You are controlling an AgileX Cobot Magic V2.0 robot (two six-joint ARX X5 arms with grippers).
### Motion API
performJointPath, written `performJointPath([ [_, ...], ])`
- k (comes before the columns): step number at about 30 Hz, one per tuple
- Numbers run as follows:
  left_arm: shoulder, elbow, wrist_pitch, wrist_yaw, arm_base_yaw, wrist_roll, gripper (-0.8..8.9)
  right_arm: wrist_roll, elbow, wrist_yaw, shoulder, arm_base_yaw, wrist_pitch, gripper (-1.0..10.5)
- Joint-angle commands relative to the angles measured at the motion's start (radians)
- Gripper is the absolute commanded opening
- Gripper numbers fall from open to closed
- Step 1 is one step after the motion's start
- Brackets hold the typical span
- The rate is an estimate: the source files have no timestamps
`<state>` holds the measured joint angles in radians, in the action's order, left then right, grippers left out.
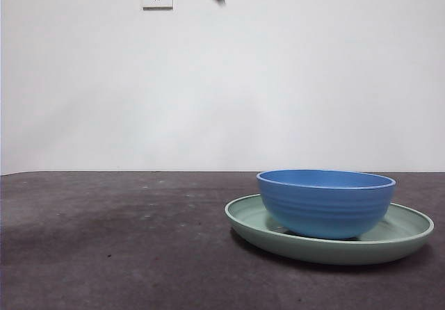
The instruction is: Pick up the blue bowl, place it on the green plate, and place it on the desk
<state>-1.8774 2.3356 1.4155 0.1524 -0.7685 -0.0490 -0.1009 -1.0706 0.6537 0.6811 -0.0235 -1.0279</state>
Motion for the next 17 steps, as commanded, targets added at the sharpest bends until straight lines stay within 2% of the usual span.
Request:
performJointPath([
  [1,0.087,-0.043,0.036,-0.002,-0.003,0.047,5.7,0.012,-0.017,0.0,0.003,0.0,0.01,5.8],
  [6,0.418,-0.34,0.001,-0.002,-0.001,0.112,5.7,0.012,-0.017,0.0,0.003,0.0,0.01,5.8],
  [10,0.743,-0.695,-0.209,-0.002,0.0,0.119,5.67,0.012,-0.017,0.0,0.003,0.0,0.01,5.8],
  [17,1.078,-1.092,-0.451,-0.001,0.0,0.095,5.63,0.011,-0.017,0.002,0.003,0.0,0.009,5.8],
])
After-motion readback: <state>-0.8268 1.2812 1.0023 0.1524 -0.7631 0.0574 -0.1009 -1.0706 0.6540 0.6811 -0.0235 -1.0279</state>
